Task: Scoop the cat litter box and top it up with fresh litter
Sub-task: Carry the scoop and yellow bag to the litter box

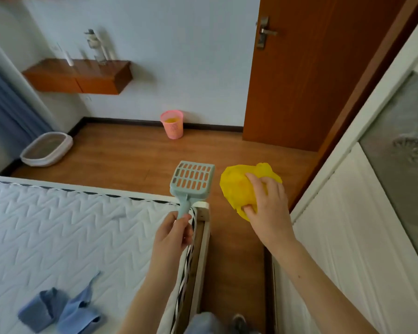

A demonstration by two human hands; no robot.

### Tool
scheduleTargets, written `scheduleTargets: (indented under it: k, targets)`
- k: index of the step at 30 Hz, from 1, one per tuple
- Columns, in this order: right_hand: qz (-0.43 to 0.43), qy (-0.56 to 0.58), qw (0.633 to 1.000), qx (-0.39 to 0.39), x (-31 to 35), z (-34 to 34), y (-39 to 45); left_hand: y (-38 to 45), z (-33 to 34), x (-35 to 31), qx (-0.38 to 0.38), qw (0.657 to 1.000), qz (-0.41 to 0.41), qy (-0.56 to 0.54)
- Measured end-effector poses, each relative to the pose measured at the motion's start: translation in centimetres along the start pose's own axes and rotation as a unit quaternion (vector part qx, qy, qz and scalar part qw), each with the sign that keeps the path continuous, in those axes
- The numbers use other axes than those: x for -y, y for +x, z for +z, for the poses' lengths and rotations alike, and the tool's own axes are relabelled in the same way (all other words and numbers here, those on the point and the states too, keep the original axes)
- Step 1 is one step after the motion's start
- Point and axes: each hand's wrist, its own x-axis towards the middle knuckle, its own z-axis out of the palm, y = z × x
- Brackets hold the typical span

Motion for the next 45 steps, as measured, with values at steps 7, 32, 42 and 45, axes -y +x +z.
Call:
scheduleTargets:
  k: [7,32,42,45]
  targets:
    - [0.014,0.014,0.999,0.034,-4.1,4.3,10.8,10.8,5.2,-2.4,-0.012,1.000,-0.015,-0.002]
    - [-0.082,0.030,0.994,0.064,-9.7,26.3,60.5,60.2,14.6,-15.5,-0.072,0.996,-0.027,-0.049]
    - [-0.246,0.137,0.951,0.123,-6.6,36.8,82.1,76.3,16.1,-22.0,-0.240,0.965,-0.001,-0.108]
    - [-0.303,0.167,0.927,0.142,-3.8,40.0,86.4,79.0,15.4,-23.2,-0.305,0.944,0.004,-0.123]
